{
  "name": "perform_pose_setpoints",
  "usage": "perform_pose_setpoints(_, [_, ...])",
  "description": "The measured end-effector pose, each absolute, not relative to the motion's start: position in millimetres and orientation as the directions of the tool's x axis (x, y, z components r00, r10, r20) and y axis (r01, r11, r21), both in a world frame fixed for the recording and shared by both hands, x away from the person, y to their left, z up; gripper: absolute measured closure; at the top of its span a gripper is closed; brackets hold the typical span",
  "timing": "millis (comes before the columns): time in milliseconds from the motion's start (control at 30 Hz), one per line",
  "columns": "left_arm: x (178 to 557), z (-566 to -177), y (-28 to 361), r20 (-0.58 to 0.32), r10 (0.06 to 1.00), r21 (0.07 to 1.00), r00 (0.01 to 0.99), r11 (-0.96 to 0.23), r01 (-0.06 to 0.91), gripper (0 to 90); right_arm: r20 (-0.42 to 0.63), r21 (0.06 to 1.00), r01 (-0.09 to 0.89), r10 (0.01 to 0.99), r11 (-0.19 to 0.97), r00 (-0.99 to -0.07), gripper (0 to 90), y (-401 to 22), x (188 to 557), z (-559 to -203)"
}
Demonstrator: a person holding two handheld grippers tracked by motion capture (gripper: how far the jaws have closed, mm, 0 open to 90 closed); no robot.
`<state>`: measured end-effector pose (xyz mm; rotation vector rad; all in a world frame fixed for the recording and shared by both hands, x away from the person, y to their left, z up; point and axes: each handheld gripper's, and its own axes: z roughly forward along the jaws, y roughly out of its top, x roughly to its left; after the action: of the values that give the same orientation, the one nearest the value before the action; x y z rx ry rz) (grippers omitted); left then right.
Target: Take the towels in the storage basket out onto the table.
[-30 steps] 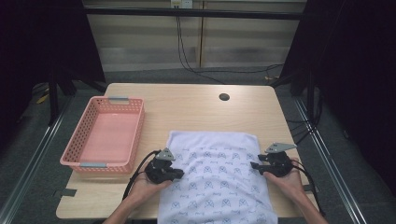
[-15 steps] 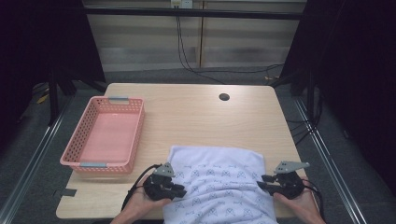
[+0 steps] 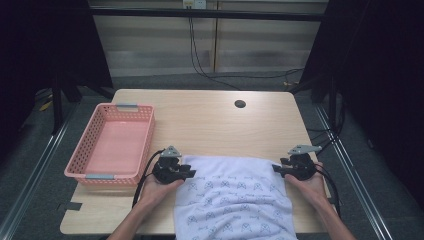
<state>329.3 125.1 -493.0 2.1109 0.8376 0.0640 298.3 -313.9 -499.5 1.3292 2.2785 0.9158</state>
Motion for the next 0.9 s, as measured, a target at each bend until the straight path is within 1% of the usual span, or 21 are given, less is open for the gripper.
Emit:
perform_pose_setpoints(67, [332,-493,129,-0.246,0.605,0.727,0.757,-0.401,0.557,61.7,0.033,0.692,0.635,0.863,0.345,-0.505,58.4,-315,297,-502])
perform_pose_setpoints(133, [333,-494,130,-0.235,0.626,0.731,0.743,-0.391,0.56,58.4,0.034,0.695,0.623,0.85,0.359,-0.526,72.3,-312,294,-501])
perform_pose_setpoints(167, [333,-494,131,-0.23,0.635,0.734,0.738,-0.385,0.559,56.7,0.04,0.692,0.626,0.847,0.359,-0.53,77.3,-310,293,-501])
perform_pose_setpoints(200, [333,-493,131,-0.205,0.652,0.743,0.73,-0.382,0.55,54.9,0.043,0.691,0.626,0.844,0.361,-0.534,81.5,-308,292,-501])
perform_pose_setpoints(233, [334,-493,132,-0.203,0.657,0.746,0.726,-0.376,0.549,52.3,0.043,0.69,0.622,0.838,0.369,-0.544,83.8,-308,292,-501])
perform_pose_setpoints(267, [337,-494,133,-0.216,0.653,0.741,0.726,-0.375,0.557,52.7,0.047,0.686,0.627,0.838,0.369,-0.544,84.6,-308,292,-500])
perform_pose_setpoints(300, [338,-494,134,-0.187,0.666,0.739,0.722,-0.389,0.55,52.4,0.057,0.69,0.625,0.833,0.366,-0.55,85.0,-309,293,-500])
perform_pose_setpoints(333, [340,-496,133,-0.179,0.68,0.739,0.711,-0.384,0.553,51.8,0.058,0.686,0.629,0.834,0.366,-0.549,85.2,-309,294,-500])
perform_pose_setpoints(400, [345,-499,133,-0.2,0.684,0.73,0.702,-0.373,0.572,51.5,0.066,0.681,0.634,0.832,0.366,-0.551,85.3,-310,294,-500])
perform_pose_setpoints(567, [349,-502,129,-0.173,0.684,0.712,0.709,-0.411,0.57,51.2,0.063,0.683,0.631,0.831,0.368,-0.553,85.3,-309,294,-500])
perform_pose_setpoints(600, [350,-503,128,-0.155,0.676,0.714,0.72,-0.428,0.555,54.3,0.065,0.681,0.633,0.831,0.368,-0.553,85.2,-310,294,-500])
perform_pose_setpoints(633, [350,-503,127,-0.156,0.668,0.714,0.728,-0.433,0.55,60.1,0.067,0.684,0.633,0.832,0.364,-0.55,85.2,-310,294,-500])
perform_pose_setpoints(667, [351,-502,126,-0.158,0.656,0.709,0.738,-0.444,0.547,68.9,0.079,0.686,0.633,0.828,0.359,-0.555,85.3,-311,296,-500])
perform_pose_setpoints(700, [353,-501,124,-0.142,0.654,0.701,0.743,-0.463,0.542,74.7,0.105,0.686,0.644,0.831,0.337,-0.547,85.4,-313,296,-501])
perform_pose_setpoints(767, [358,-503,122,-0.199,0.635,0.7,0.747,-0.442,0.562,85.2,0.135,0.694,0.649,0.828,0.313,-0.544,85.7,-317,298,-502])
perform_pose_setpoints(800, [359,-503,120,-0.19,0.635,0.701,0.749,-0.446,0.556,86.1,0.155,0.7,0.652,0.828,0.292,-0.538,85.9,-319,299,-501])
perform_pose_setpoints(833, [361,-501,119,-0.203,0.624,0.701,0.754,-0.445,0.557,86.4,0.169,0.712,0.647,0.828,0.272,-0.534,86.0,-322,300,-498])
perform_pose_setpoints(900, [363,-493,118,-0.223,0.609,0.73,0.761,-0.413,0.544,86.6,0.206,0.748,0.63,0.831,0.207,-0.517,86.1,-330,302,-487])
